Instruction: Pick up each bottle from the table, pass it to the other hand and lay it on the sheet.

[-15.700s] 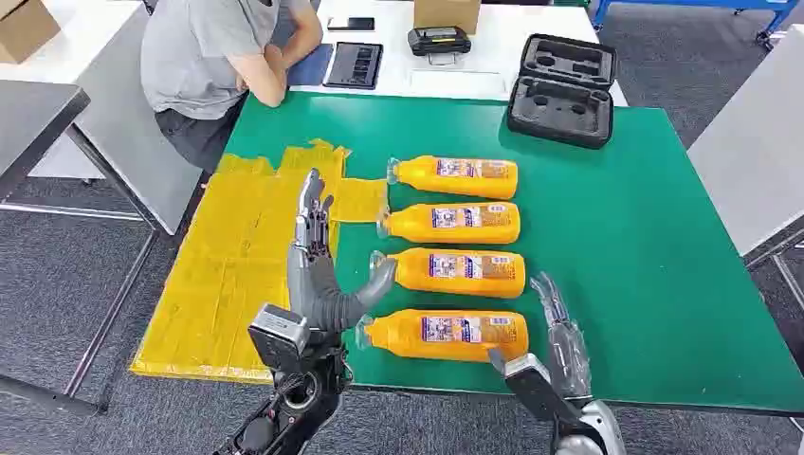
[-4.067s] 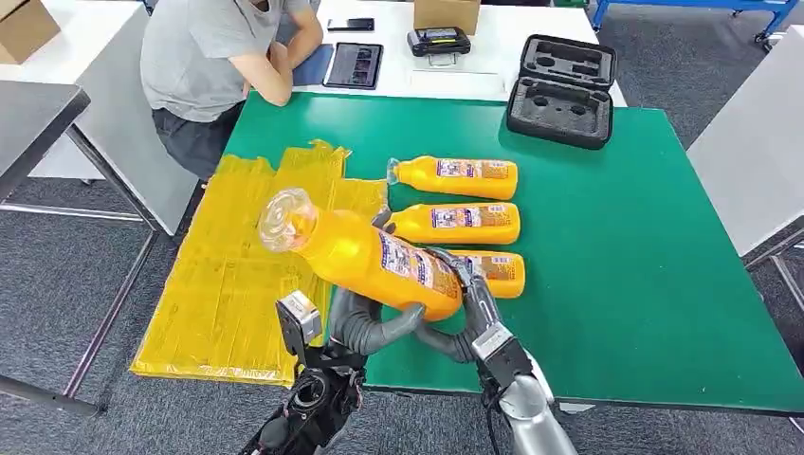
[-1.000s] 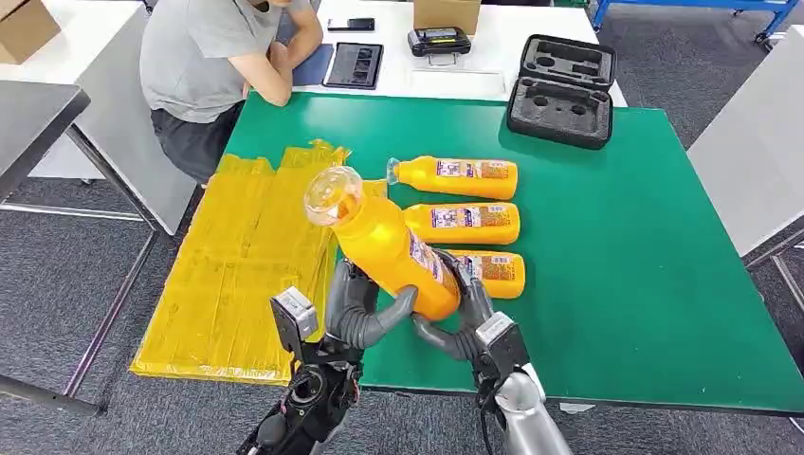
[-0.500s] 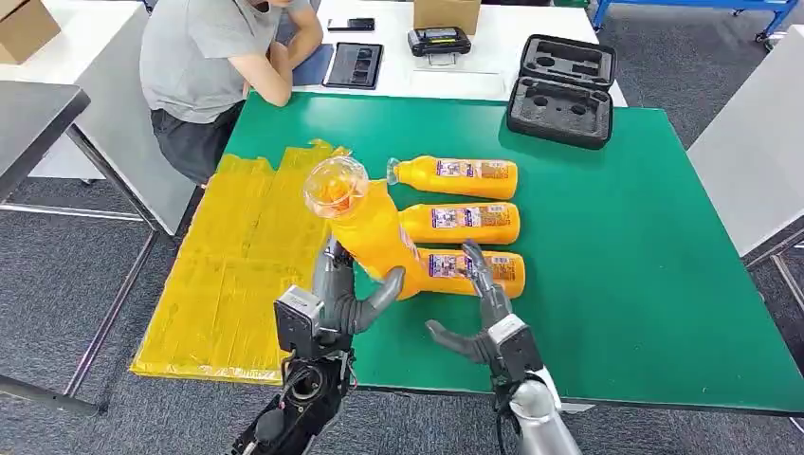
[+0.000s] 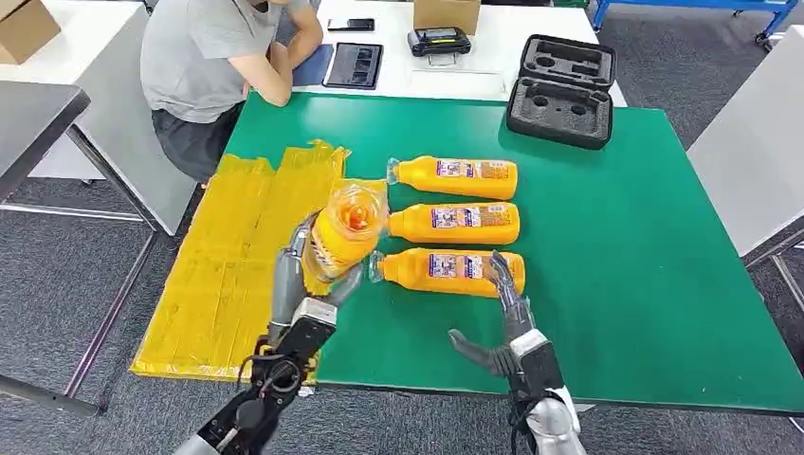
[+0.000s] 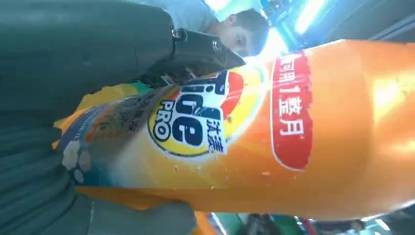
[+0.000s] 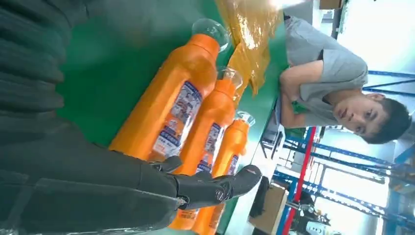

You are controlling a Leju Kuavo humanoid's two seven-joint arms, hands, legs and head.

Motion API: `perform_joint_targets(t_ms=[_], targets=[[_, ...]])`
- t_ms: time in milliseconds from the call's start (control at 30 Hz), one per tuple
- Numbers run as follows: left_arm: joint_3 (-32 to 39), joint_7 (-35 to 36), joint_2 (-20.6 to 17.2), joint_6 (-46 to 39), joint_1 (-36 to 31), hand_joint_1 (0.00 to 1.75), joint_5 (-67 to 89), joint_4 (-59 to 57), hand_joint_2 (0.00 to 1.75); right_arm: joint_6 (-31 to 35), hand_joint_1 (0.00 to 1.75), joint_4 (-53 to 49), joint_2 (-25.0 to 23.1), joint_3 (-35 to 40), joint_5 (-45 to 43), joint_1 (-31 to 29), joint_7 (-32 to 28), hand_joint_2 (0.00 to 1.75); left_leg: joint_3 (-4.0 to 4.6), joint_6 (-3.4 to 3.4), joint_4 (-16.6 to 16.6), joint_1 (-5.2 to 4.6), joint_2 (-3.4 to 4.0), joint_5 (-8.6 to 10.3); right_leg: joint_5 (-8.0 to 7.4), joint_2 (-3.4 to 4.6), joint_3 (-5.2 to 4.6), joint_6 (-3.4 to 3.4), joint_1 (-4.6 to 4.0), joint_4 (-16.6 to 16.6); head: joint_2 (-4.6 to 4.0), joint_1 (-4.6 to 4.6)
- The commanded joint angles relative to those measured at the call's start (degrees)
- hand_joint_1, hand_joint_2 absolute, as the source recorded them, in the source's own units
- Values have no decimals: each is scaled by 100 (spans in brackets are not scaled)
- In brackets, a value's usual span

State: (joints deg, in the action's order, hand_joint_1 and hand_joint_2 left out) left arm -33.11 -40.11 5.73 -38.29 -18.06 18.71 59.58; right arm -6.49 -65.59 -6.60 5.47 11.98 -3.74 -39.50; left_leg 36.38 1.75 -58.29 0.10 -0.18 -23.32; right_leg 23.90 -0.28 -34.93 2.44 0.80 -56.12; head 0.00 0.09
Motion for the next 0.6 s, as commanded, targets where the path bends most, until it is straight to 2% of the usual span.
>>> perform_joint_targets(t_ms=[33,100,167,267,333,433,500,533,567,600], targets=[[1961,262,105,-171,-260,175,2602,-1196,175,-12,0,-81,-47,-219,81,103,52,175,-22,-6,7,2,11,-6,2,11,19,-7,-2,8,0,0],[3328,527,324,-171,-199,175,4220,-810,175,-19,0,-207,-85,-276,105,236,58,175,-23,-8,3,5,16,-10,4,16,19,-9,-5,5,0,2],[3766,670,395,-171,-220,175,4707,-698,175,-43,0,-270,-106,-302,115,330,71,175,-13,-9,-3,8,9,-11,7,8,13,-10,-8,0,0,2],[4093,1393,420,-171,-108,175,5889,-337,175,-97,0,-253,-114,-286,132,399,67,175,-39,-13,1,9,14,-20,15,14,33,-16,-10,2,0,2],[4020,1747,319,-171,-136,175,6091,-425,175,-132,0,-228,-137,-273,131,388,51,175,-39,-14,-2,7,15,-22,16,17,32,-15,-8,0,0,2],[3660,2873,-24,-171,-173,175,6987,-646,175,-229,0,-152,-195,-254,145,332,59,175,-27,-10,3,5,10,-12,9,11,20,-10,-5,3,0,2],[3076,3516,-382,-171,-235,175,7129,-797,175,-256,0,-78,-221,-234,171,275,66,175,-35,-11,5,7,18,-15,9,18,27,-12,-7,5,0,2],[2405,4297,-760,-171,-323,175,7129,-928,175,-273,0,-35,-223,-224,182,245,69,175,-23,-8,6,3,16,-8,5,18,14,-9,-3,3,0,2],[1946,4761,-991,-171,-426,175,7129,-1069,175,-280,0,-3,-222,-222,191,229,66,175,-32,-11,5,6,16,-13,8,18,24,-12,-5,3,0,4],[1819,4876,-1041,-171,-470,175,7129,-1159,175,-284,0,9,-220,-222,194,226,64,175,-21,-10,7,4,7,-7,6,9,16,-11,-3,3,0,4]])
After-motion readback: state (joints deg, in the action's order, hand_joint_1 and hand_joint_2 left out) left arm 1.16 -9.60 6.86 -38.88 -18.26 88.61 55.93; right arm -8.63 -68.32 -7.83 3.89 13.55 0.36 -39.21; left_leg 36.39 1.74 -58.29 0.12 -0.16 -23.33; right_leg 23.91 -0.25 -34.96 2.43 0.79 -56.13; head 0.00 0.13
